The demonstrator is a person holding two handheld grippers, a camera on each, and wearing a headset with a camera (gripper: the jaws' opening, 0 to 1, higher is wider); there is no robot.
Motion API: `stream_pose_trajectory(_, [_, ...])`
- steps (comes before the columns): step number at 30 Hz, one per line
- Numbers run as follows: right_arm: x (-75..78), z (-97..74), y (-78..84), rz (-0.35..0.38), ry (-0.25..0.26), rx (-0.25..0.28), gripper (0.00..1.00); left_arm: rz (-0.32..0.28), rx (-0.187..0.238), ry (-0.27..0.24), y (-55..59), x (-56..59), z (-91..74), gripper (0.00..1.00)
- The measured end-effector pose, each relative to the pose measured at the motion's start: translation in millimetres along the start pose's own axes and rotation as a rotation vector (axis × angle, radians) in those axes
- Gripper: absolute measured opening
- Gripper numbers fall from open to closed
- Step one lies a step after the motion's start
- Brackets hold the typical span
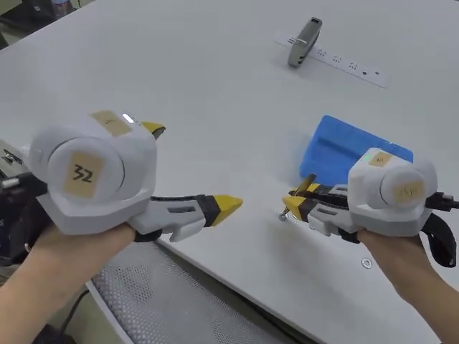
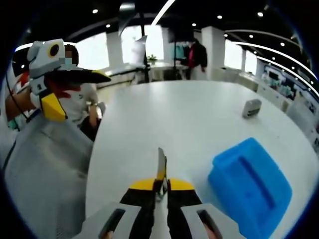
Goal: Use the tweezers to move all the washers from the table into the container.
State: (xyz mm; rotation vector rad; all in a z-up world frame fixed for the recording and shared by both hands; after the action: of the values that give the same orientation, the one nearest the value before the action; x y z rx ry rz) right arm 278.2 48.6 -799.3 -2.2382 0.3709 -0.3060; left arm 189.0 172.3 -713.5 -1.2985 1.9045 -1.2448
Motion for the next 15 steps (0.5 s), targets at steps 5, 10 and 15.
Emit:
stream_pose_trajectory(5, [4.8, 2.6, 0.1, 0.023, -0.005, -0.017, 0.04, -0.003, -0.007, -0.005, 1.3, -1.2, -0.7, 0.89])
stream_pose_trajectory(10, [3.5, 0.4, -5.1, 0.02, -0.017, -0.016, 0.03, -0.004, 0.001, -0.014, 0.6, -3.0, -1.5, 0.91])
stream_pose_trajectory(15, [3.7, -6.6, -19.1, 0.017, -0.022, 0.009, 0.03, 0.005, -0.001, -0.027, -0.4, -4.3, -1.6, 0.93])
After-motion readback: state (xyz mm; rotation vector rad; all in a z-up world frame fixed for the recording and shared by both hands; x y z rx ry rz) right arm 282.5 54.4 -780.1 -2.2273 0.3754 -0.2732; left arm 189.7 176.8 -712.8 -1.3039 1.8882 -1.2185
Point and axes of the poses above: the centre of the closed fingertips' face, and the gripper's own axes: z roughly forward along the fingers, x roughly to its right, y roughly out of its underside, the point moved 3 cm from there along -z, roughly backward along the fingers, and after that the axes turned 13 degrees about y, right-handed, at the moved point
